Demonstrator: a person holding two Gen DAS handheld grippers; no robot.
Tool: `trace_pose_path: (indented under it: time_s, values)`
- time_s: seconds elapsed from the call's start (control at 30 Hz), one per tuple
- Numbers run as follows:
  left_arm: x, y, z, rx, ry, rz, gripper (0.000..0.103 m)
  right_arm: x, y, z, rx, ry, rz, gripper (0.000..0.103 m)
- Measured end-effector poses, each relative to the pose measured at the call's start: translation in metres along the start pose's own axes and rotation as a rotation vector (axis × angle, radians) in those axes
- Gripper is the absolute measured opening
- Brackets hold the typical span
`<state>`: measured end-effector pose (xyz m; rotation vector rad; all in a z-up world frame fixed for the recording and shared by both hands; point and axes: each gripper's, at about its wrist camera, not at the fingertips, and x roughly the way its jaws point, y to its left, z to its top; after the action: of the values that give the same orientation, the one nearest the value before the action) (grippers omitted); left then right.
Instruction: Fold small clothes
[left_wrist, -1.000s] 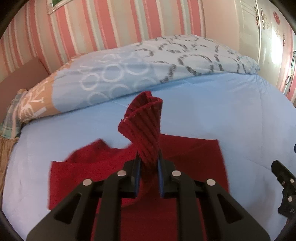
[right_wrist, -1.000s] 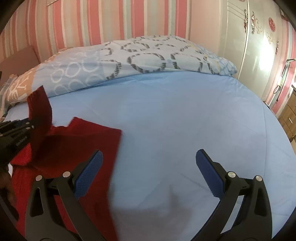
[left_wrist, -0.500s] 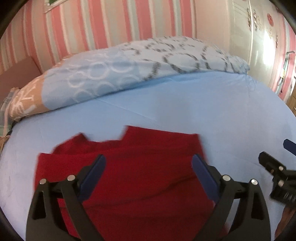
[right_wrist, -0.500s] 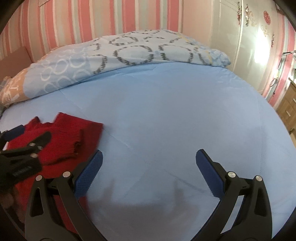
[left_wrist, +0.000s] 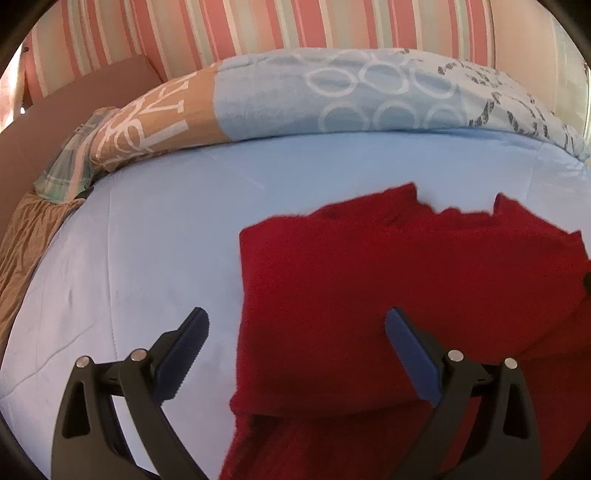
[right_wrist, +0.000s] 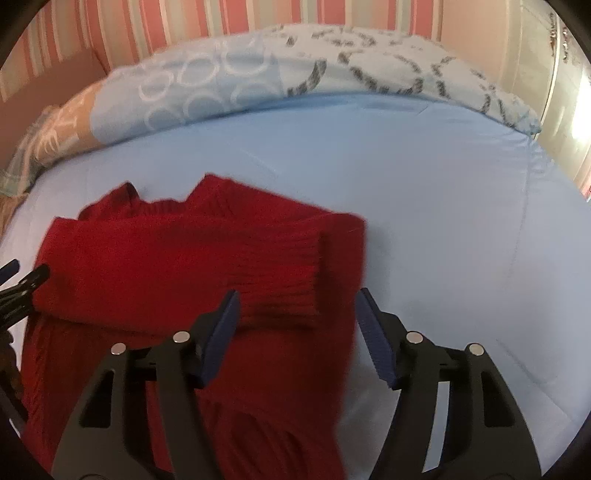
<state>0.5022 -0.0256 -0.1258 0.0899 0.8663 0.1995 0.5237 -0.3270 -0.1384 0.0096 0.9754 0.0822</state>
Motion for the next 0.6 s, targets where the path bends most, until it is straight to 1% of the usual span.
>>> trace_pose_path:
  time_s: [0.03,0.07,0.1,0.13,0.17,0.2,0.23,0.27,0.33,0.4,0.47,0.53,0.57,0.6]
  values:
    - [0.003,0.001,-0.002,0.005,0.003,-0.011,0.097,0.004,0.002,0.001,0.009,0.006,0.002,0.056]
    - [0.005,0.002,-0.001,0.009,0.006,-0.014,0.097,0.007,0.005,0.003,0.012,0.012,0.012,0.046]
    - [0.008,0.002,-0.002,0.015,0.011,-0.018,0.097,0.010,0.006,0.004,0.011,0.021,0.012,0.044]
    - [0.010,0.002,-0.004,0.020,0.017,-0.019,0.097,0.013,0.007,0.005,0.012,0.022,0.000,0.036]
    - [0.012,0.002,-0.005,0.021,0.024,-0.021,0.097,0.014,0.007,0.006,0.015,0.021,-0.007,0.027]
    - [0.014,0.003,-0.006,0.019,0.028,-0.023,0.097,0.013,0.003,0.007,0.036,0.020,0.002,0.019]
    - [0.016,0.004,-0.006,0.016,0.038,-0.028,0.097,0.010,-0.001,0.007,0.058,0.016,0.018,0.010]
    - [0.018,0.006,-0.006,0.012,0.043,-0.033,0.097,0.004,-0.004,0.007,0.078,0.004,0.036,0.009]
    - [0.015,0.007,-0.006,0.014,0.041,-0.037,0.097,-0.009,-0.003,0.005,0.054,-0.017,0.048,0.008]
    - [0.012,0.007,-0.008,0.038,0.037,-0.025,0.097,-0.023,0.000,0.000,0.014,-0.034,0.029,0.008]
    - [0.007,0.010,-0.010,0.056,0.016,-0.013,0.097,-0.028,-0.003,-0.005,0.005,-0.034,-0.003,0.008]
    - [0.006,0.013,-0.013,0.068,0.008,0.011,0.097,-0.015,-0.006,-0.012,0.005,0.014,-0.037,0.009]
    - [0.009,0.015,-0.014,0.064,0.019,0.016,0.099,-0.005,-0.006,-0.016,0.001,0.049,-0.053,0.012]
    - [0.012,0.016,-0.015,0.057,0.030,0.012,0.099,0.005,-0.002,-0.020,-0.021,0.066,-0.094,0.015]
